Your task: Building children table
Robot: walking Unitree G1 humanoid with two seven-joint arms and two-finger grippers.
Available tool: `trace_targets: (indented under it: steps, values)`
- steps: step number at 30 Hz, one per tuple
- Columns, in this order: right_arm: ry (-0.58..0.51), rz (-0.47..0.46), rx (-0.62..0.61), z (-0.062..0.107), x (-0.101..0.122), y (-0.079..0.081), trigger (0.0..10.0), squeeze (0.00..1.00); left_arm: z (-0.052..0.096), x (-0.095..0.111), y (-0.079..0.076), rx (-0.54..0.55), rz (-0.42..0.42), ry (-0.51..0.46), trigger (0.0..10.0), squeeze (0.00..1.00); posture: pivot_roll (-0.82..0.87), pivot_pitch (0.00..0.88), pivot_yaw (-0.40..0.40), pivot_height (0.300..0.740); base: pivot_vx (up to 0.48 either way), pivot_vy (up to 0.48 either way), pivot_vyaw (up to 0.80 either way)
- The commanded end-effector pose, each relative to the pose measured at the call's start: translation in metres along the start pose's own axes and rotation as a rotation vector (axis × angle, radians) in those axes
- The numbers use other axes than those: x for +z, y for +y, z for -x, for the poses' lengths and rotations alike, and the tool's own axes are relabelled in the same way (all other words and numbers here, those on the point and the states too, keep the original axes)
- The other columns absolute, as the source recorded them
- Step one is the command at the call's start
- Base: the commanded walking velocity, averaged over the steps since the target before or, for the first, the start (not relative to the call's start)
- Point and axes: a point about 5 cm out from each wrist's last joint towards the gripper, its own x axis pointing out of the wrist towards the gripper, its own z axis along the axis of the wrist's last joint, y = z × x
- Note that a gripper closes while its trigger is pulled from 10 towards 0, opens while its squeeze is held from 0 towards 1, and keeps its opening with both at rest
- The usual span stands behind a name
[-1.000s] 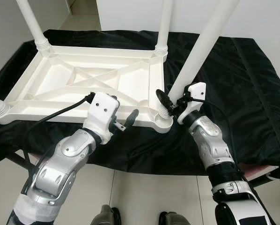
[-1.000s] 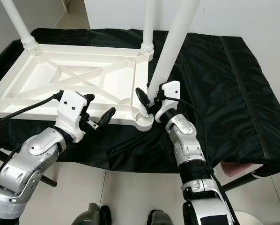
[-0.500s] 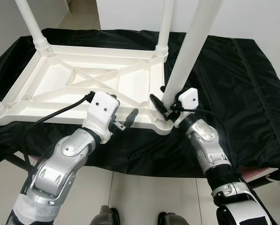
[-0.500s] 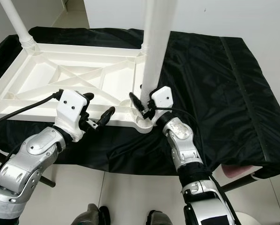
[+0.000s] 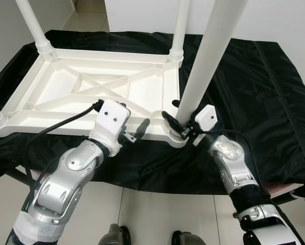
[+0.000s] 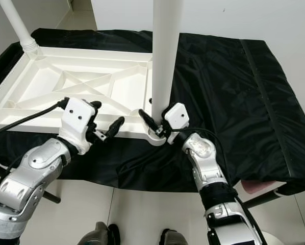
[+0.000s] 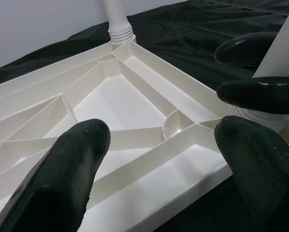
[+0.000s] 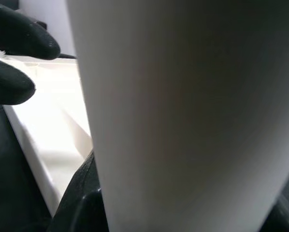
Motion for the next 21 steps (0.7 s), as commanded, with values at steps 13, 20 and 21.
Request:
trace_targets:
  steps: [13, 20, 21]
  values:
    - [0.174, -0.091, 0.165, 0.0259, -0.0255, 0.0099, 10.0, 0.0, 0.0022, 0.0012, -0.0052, -0.056, -0.021, 0.004, 10.0, 0.0, -0.03, 0.154, 0.054, 0.74, 0.0, 0.0, 0.0]
    - [0.198, -0.196, 0.157, 0.0258, -0.0268, 0.0046, 10.0, 0.0, 0.0022, 0.0019, -0.0043, -0.049, -0.02, 0.003, 10.0, 0.0, -0.03, 0.162, 0.059, 0.74, 0.0, 0.0, 0.0]
    - [0.198, -0.196, 0.157, 0.0258, -0.0268, 0.0046, 10.0, 0.0, 0.0022, 0.0019, -0.0043, -0.049, -0.02, 0.003, 10.0, 0.0, -0.03, 0.162, 0.059, 0.74, 0.0, 0.0, 0.0]
